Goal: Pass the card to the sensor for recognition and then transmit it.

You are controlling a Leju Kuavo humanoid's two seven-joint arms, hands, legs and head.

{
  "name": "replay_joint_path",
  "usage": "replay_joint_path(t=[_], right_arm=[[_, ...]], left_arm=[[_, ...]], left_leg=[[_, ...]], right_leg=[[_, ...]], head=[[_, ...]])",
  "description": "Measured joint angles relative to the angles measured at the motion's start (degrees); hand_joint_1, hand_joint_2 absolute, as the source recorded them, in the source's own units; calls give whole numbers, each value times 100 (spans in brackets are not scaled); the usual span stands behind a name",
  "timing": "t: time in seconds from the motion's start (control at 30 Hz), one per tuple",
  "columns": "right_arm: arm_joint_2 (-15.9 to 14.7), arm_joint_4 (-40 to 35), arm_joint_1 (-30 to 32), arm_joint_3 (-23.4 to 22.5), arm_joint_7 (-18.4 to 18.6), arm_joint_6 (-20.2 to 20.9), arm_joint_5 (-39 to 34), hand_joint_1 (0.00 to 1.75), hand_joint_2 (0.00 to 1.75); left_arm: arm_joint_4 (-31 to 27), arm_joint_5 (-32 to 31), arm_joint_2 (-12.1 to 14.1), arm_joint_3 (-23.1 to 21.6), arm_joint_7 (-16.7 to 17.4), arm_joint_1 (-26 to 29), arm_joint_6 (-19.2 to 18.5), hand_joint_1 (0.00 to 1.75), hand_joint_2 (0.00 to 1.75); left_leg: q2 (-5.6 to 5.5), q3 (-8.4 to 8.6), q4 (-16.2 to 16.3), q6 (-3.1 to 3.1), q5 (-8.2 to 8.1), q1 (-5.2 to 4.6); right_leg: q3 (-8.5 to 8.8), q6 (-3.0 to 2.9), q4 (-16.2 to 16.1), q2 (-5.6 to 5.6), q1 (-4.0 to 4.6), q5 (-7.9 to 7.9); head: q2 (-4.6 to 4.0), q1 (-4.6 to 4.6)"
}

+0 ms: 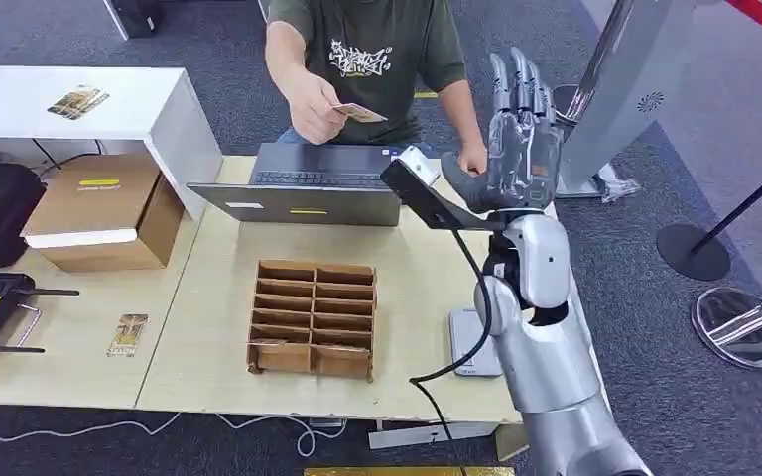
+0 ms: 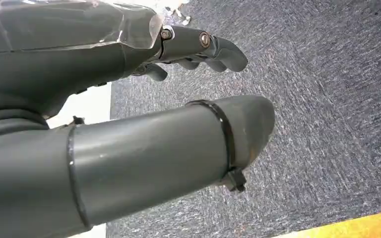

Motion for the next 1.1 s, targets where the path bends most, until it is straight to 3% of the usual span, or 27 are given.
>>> replay_joint_path(t=[0.2, 0.53, 1.1], right_arm=[[0, 604, -472, 131, 77, 232, -182, 0, 175], [186, 1983, -1352, 153, -50, 182, -538, 0, 175], [348, 3012, -1749, 302, -234, -70, -374, 0, 175]], left_arm=[[164, 0, 70, -4, 26, -74, 44, 0, 0], [382, 0, 179, -94, 24, -121, 142, 0, 0], [472, 0, 267, -94, 94, -194, 125, 0, 0]], left_leg=[[0, -1, 0, -1, 1, 0], [-3, -1, 0, -1, 1, 1], [-2, 0, 1, -1, 1, 0]], right_leg=[[0, 0, 0, -1, 0, 1], [0, 0, 2, -2, 1, 0], [0, 0, 2, -2, 0, 0]], head=[[0, 0], [0, 2], [0, 0]])
